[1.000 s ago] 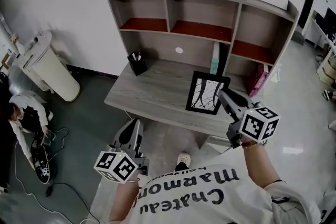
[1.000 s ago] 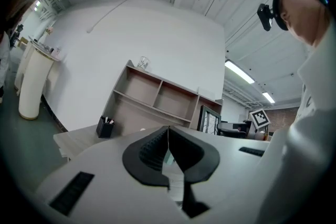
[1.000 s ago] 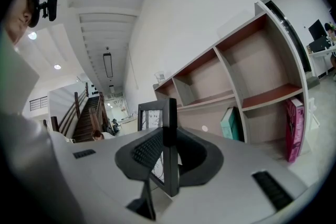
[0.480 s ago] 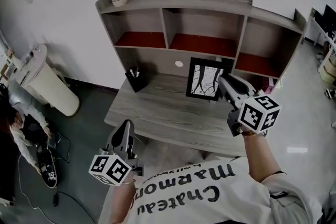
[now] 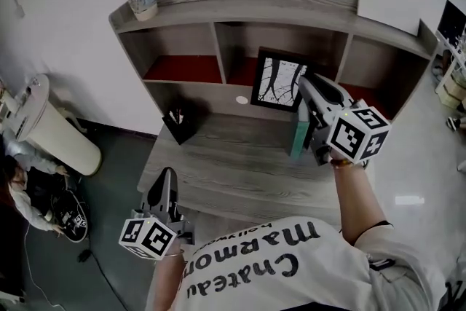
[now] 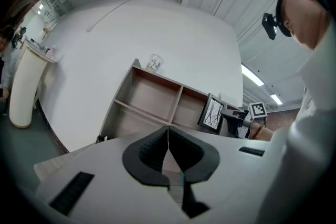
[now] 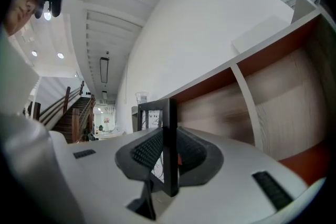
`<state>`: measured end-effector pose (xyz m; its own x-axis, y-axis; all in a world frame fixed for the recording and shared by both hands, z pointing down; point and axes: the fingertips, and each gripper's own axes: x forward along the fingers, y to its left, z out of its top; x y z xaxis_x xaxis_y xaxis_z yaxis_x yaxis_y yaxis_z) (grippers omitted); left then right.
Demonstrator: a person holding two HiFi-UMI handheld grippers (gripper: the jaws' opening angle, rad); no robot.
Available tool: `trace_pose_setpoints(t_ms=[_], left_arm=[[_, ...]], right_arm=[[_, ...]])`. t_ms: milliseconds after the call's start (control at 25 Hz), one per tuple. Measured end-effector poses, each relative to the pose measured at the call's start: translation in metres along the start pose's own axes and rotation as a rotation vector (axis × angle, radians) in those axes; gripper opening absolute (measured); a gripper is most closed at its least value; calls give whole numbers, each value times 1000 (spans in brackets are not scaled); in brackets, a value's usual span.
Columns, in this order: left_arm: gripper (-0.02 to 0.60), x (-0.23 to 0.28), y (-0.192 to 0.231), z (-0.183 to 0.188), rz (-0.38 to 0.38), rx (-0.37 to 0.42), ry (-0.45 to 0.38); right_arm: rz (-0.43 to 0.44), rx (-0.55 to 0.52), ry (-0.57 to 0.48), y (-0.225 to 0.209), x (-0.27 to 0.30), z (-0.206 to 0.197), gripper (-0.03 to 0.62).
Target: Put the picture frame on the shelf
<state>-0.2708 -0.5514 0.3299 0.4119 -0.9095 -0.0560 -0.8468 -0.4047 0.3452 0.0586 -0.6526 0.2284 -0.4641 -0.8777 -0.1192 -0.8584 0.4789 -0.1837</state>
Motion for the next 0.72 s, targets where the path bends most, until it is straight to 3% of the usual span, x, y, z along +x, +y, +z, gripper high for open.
trace_pose_setpoints(t_ms=[480,720], left_arm=[[18,35,29,-14,8,-37,41],[18,32,30,-15,21,-38,49]], right_arm=[[-108,-72,-33,-45,64,11,84],[-172,-109,26,-68,90,1,84]])
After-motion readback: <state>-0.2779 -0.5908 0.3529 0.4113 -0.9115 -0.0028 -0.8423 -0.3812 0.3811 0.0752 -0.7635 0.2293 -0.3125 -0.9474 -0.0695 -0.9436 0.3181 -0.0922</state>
